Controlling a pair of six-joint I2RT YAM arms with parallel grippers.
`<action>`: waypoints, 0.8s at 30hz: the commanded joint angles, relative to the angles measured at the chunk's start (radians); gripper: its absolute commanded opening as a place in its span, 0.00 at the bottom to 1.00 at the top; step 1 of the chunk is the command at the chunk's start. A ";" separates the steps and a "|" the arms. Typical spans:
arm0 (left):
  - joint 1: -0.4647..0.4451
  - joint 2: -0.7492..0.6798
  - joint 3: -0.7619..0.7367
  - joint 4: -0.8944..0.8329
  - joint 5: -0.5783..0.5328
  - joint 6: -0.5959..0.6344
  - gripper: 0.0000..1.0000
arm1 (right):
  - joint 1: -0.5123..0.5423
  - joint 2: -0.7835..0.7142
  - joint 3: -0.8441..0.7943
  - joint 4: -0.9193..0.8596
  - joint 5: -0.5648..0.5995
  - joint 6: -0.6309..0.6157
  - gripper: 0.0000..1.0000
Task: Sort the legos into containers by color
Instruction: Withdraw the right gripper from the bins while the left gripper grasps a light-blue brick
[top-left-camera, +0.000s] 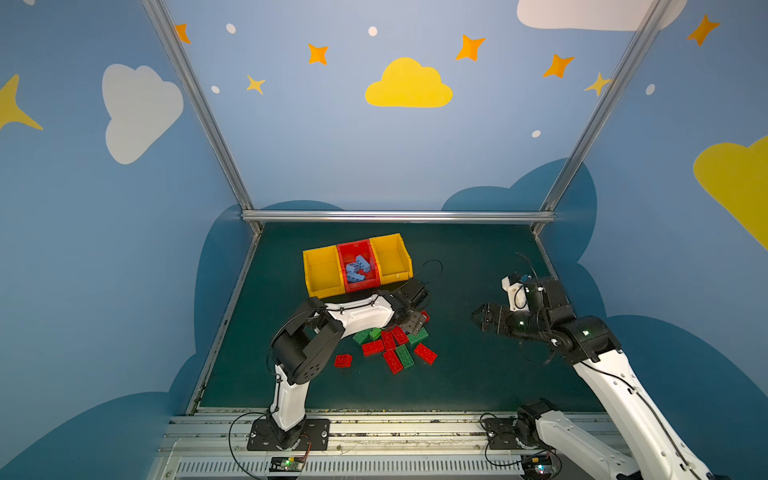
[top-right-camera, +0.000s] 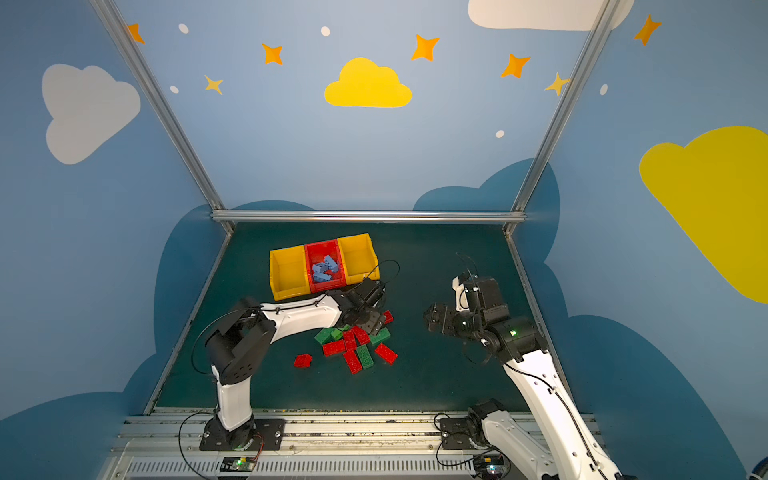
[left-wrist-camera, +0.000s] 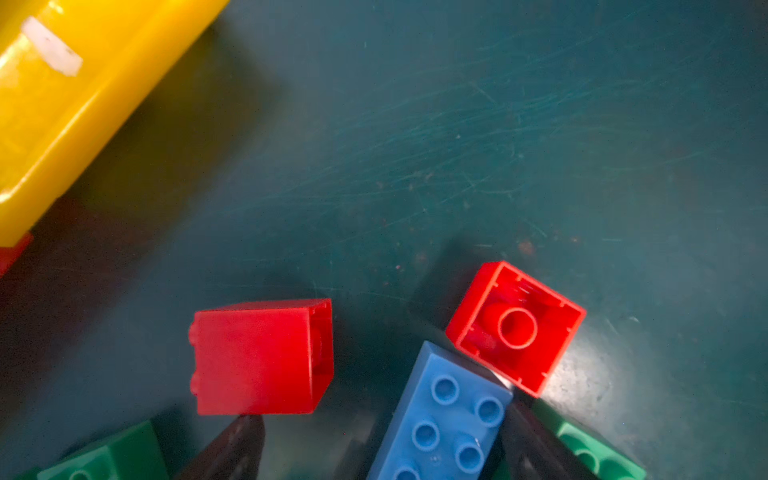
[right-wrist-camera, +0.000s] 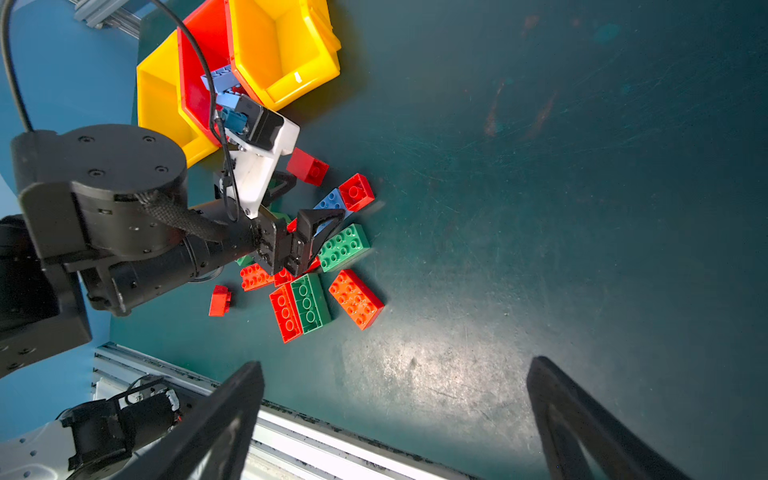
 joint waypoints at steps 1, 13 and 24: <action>0.011 0.021 0.011 -0.025 0.004 0.021 0.82 | -0.004 -0.030 -0.014 -0.009 0.018 0.023 0.97; 0.008 -0.006 -0.065 -0.018 0.081 -0.045 0.62 | -0.004 -0.059 -0.021 -0.053 0.042 0.040 0.97; 0.009 -0.004 -0.070 -0.009 0.092 -0.054 0.38 | -0.005 -0.072 -0.029 -0.062 0.039 0.055 0.97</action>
